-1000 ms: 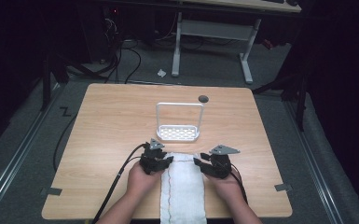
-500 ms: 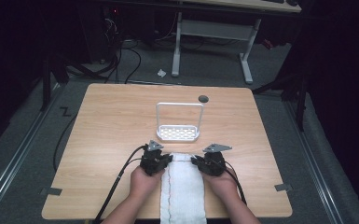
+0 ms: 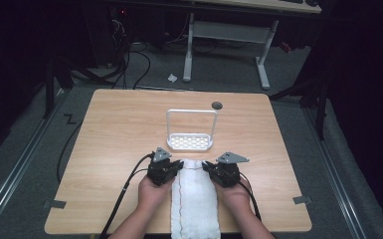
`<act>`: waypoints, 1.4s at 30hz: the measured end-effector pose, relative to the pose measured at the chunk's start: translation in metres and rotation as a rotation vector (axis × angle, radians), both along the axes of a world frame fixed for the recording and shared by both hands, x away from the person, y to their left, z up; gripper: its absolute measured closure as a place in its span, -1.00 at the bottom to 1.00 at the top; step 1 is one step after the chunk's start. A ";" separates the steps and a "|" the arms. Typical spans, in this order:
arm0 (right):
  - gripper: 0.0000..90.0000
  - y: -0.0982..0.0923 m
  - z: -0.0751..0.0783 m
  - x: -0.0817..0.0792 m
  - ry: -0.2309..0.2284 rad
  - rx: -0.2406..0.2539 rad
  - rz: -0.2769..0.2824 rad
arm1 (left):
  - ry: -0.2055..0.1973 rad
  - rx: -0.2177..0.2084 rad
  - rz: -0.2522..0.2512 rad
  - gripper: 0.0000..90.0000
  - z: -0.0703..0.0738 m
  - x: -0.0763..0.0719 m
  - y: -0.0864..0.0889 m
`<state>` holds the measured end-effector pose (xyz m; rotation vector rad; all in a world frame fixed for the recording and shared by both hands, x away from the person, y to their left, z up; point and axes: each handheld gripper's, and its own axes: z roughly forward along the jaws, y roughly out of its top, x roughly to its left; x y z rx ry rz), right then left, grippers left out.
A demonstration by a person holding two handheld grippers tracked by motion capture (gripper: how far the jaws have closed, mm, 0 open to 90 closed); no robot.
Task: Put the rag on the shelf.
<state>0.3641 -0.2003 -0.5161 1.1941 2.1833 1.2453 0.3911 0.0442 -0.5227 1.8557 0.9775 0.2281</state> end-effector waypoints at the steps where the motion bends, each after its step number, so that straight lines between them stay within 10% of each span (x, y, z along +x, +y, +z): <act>1: 0.87 0.000 0.000 0.000 0.000 0.000 0.000 | 0.000 0.000 0.000 0.86 0.000 0.000 0.000; 16: 0.87 0.000 0.064 0.001 -0.204 0.084 -0.025 | -0.183 -0.124 0.054 0.88 0.068 -0.004 0.015; 42: 0.87 0.007 0.151 -0.004 -0.424 0.137 -0.028 | -0.429 -0.185 0.082 0.88 0.152 -0.013 0.021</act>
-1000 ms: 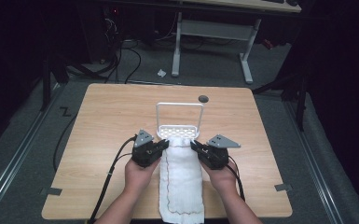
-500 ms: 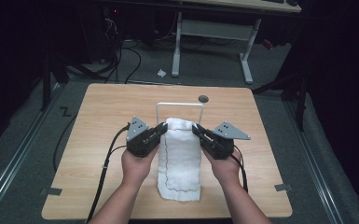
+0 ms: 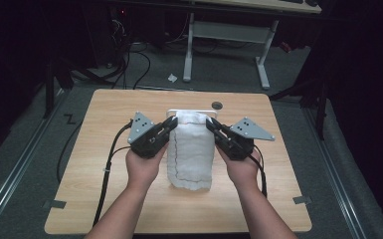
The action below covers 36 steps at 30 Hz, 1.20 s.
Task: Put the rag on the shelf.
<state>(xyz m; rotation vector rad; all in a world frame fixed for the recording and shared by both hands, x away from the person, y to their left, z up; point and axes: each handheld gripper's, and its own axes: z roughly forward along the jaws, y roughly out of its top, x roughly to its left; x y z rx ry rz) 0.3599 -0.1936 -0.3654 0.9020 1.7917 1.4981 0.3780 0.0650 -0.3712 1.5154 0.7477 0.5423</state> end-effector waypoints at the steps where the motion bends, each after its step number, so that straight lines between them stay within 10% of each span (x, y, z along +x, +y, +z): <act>1: 0.87 0.000 0.003 0.000 -0.008 0.001 0.000 | -0.006 -0.001 0.000 0.88 0.003 0.000 0.000; 19: 0.87 -0.006 0.025 0.006 -0.031 0.021 0.002 | -0.073 0.036 0.008 0.89 0.026 0.006 -0.007; 36: 0.87 -0.016 0.048 0.050 -0.003 0.067 -0.032 | -0.062 0.073 0.013 0.89 0.058 0.049 -0.020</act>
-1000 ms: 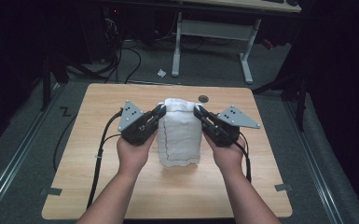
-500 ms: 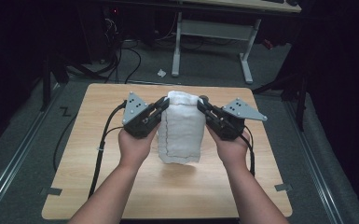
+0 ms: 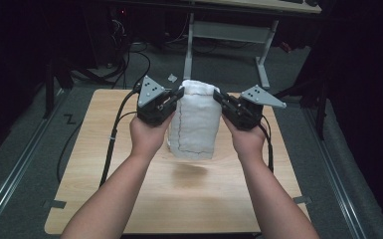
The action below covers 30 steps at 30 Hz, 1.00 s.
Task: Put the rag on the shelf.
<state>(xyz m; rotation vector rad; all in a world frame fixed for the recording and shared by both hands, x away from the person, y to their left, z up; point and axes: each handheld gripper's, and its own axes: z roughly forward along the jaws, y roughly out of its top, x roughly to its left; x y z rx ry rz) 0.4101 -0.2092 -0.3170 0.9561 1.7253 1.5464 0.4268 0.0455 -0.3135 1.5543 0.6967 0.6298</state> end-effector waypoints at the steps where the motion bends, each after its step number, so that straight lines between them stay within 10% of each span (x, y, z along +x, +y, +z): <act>1: 0.87 0.000 0.001 0.004 0.001 0.006 0.000 | 0.001 -0.001 0.005 0.89 0.001 0.008 0.000; 30: 0.86 0.004 0.010 0.088 0.070 0.024 -0.033 | 0.072 -0.043 0.038 0.88 0.002 0.085 0.001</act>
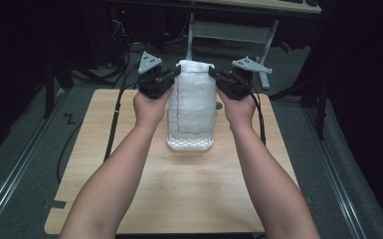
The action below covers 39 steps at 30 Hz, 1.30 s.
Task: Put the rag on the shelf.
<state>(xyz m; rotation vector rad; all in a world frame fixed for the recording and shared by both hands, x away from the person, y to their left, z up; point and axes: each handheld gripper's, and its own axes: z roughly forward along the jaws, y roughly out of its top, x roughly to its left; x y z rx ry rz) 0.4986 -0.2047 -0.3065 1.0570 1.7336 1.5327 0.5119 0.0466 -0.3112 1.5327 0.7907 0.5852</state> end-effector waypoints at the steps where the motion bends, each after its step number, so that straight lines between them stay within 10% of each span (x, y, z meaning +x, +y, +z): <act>1: 0.86 0.000 0.000 0.000 0.000 0.000 0.000 | 0.000 0.000 0.000 0.88 0.000 0.000 0.000; 14: 0.86 0.003 -0.023 0.034 0.088 -0.085 -0.010 | 0.106 0.089 0.028 0.87 -0.035 0.039 -0.002; 29: 0.86 0.010 -0.054 0.052 0.237 -0.147 0.020 | 0.276 0.043 -0.002 0.79 -0.071 0.054 0.008; 39: 0.67 0.011 -0.053 0.050 0.235 -0.149 0.027 | 0.242 0.053 0.004 0.48 -0.063 0.045 0.009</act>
